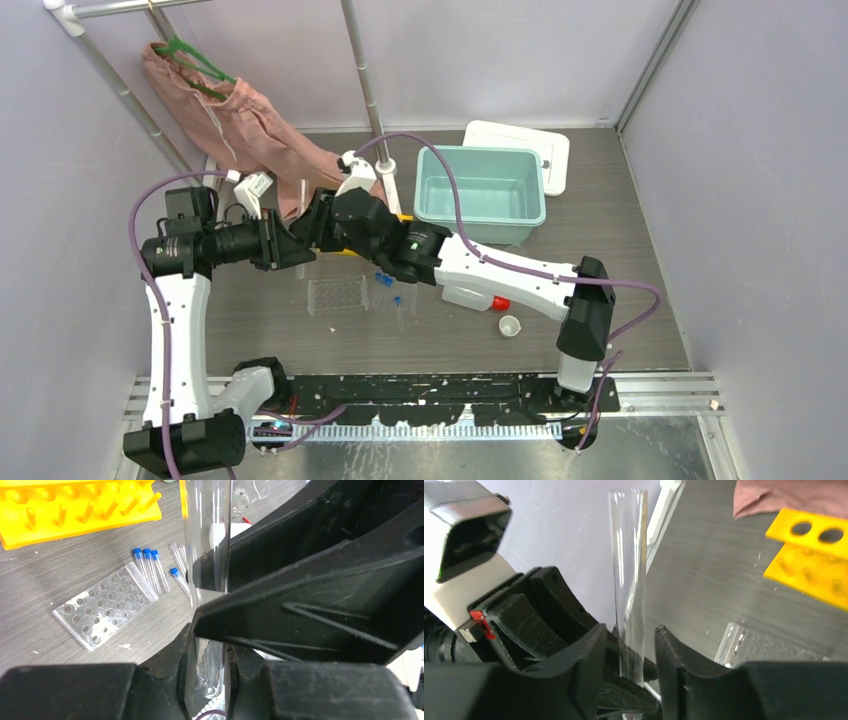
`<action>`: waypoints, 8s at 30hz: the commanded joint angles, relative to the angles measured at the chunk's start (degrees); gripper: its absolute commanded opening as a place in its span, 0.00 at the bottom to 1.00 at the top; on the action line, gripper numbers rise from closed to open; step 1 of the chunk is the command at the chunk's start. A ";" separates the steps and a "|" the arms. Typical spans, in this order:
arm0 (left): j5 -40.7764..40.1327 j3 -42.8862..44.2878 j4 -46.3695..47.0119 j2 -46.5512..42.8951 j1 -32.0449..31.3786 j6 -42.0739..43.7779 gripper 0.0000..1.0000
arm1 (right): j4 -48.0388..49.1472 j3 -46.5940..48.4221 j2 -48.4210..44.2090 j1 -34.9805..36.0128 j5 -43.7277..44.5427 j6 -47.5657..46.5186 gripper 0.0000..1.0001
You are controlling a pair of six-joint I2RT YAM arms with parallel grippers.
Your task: Organize the chemistry lab equipment
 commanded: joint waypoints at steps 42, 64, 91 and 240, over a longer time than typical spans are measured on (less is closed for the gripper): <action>0.12 -2.76 1.85 -7.11 0.01 11.93 0.13 | -28.51 31.62 8.73 -11.38 -27.21 -12.13 0.11; -23.14 1.99 5.10 4.18 0.14 -1.28 1.00 | 8.39 -0.47 -0.94 -11.42 9.10 -44.59 0.01; -24.05 4.26 4.35 3.94 0.11 -1.21 1.00 | 20.82 -7.34 4.77 -11.34 9.66 -45.84 0.01; -24.25 8.49 -0.86 1.33 0.07 4.81 1.00 | -22.45 -27.55 -9.17 -8.71 6.35 6.23 0.01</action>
